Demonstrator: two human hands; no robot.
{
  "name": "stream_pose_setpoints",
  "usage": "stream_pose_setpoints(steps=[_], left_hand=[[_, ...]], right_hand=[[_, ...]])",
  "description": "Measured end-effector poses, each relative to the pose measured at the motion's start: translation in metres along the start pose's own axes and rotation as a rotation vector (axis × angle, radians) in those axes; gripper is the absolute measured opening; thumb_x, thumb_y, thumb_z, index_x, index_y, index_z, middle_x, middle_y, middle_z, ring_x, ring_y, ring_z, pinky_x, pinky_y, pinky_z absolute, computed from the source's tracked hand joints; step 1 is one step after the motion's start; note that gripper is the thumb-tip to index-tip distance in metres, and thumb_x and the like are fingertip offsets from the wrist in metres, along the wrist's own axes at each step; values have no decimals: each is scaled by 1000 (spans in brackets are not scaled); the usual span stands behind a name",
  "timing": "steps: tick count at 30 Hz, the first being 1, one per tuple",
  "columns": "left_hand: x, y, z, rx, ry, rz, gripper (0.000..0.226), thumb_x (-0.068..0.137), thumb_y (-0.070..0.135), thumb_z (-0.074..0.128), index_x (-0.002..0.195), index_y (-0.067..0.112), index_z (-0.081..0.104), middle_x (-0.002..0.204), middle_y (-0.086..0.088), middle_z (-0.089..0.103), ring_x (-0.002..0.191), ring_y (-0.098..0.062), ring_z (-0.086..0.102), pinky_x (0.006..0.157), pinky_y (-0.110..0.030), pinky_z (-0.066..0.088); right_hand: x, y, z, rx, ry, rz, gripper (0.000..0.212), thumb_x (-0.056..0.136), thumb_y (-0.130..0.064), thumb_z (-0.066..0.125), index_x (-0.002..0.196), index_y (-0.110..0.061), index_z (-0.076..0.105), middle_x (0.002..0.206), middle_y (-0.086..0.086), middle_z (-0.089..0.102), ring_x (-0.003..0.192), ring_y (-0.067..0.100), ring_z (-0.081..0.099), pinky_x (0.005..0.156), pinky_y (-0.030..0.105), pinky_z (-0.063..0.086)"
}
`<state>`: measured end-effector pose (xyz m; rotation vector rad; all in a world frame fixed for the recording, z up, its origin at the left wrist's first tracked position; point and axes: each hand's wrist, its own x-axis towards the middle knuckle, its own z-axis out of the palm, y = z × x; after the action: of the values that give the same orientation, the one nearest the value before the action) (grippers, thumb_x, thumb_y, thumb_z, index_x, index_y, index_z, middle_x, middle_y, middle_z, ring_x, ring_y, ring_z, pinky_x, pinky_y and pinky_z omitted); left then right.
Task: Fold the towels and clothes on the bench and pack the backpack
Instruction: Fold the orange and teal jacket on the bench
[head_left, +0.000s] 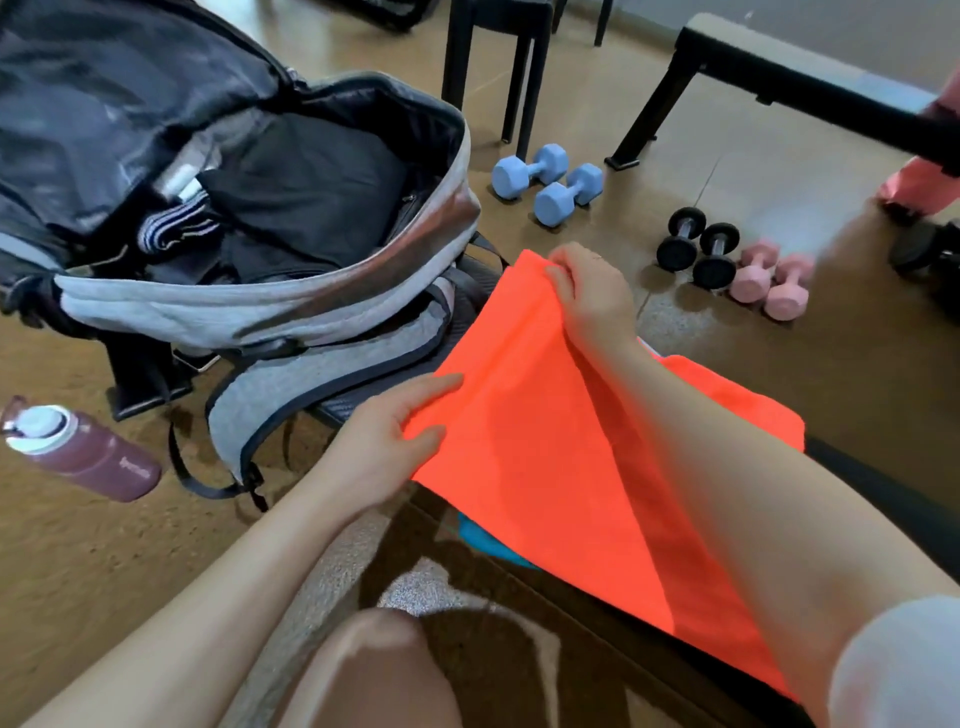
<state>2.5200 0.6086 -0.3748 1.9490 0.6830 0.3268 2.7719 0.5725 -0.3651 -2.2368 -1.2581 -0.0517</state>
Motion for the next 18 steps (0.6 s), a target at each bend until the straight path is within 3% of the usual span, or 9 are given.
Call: stream_pose_setpoints(steps=[2,3,5,7,9,11,13,15,18], left_hand=[[3,-2,1,287,5,-36,53,84,13,58,133,26,46,143,3,40,126,-11,41,101,-17,29],[2,2,2,486,64,-33,50,84,18,57,133,24,48,145,-1,37,127,-20,42,102,-26,34],[0,15,10,796,244,133,39,80,28,51,117,17,62,137,-13,46,113,-34,50,87,-42,45],[5,25,30,787,266,380,41,79,26,43,107,8,66,126,-18,56,108,-35,54,83,-45,48],[17,33,55,694,109,484,50,82,27,35,116,-1,60,127,-22,55,117,-37,53,94,-47,45],[27,37,73,725,-102,366,75,82,46,18,136,-1,40,145,-22,35,134,-35,34,110,-43,27],[30,26,80,843,-239,221,93,73,67,3,148,13,12,156,-14,4,144,-28,5,116,-39,4],[29,15,83,922,-239,223,102,61,79,-1,148,26,0,156,-7,-11,144,-24,-9,115,-41,-7],[29,12,82,936,-217,245,109,53,86,4,147,33,-3,156,-4,-14,143,-25,-13,114,-42,-9]], right_hand=[[-3,-4,4,-235,-42,-51,37,93,-33,38,113,-8,58,105,15,60,95,35,56,76,42,40],[-9,-5,4,-306,-50,-73,42,92,-35,36,114,-7,58,106,16,60,95,37,56,75,42,41],[-30,-4,-1,-255,-37,-113,48,87,-33,33,111,-2,61,110,18,62,100,38,58,81,41,45],[-64,-3,-11,-238,-37,-182,50,86,-29,33,115,2,59,122,22,59,114,40,54,95,45,43],[-97,1,-19,-302,-153,-231,58,88,-35,28,129,0,51,139,20,47,130,37,43,107,49,32],[-114,13,-25,-391,-391,-159,75,83,-50,10,145,-13,30,154,7,25,143,26,23,115,43,14],[-117,33,-28,-451,-482,-86,84,74,-60,-3,150,-26,11,159,-1,8,146,18,9,116,41,4],[-108,50,-33,-487,-483,-72,86,72,-64,-5,150,-30,6,159,-2,4,146,16,5,116,41,1],[-95,65,-36,-508,-503,-108,80,77,-66,0,149,-32,8,159,-3,4,146,15,4,116,40,0]])
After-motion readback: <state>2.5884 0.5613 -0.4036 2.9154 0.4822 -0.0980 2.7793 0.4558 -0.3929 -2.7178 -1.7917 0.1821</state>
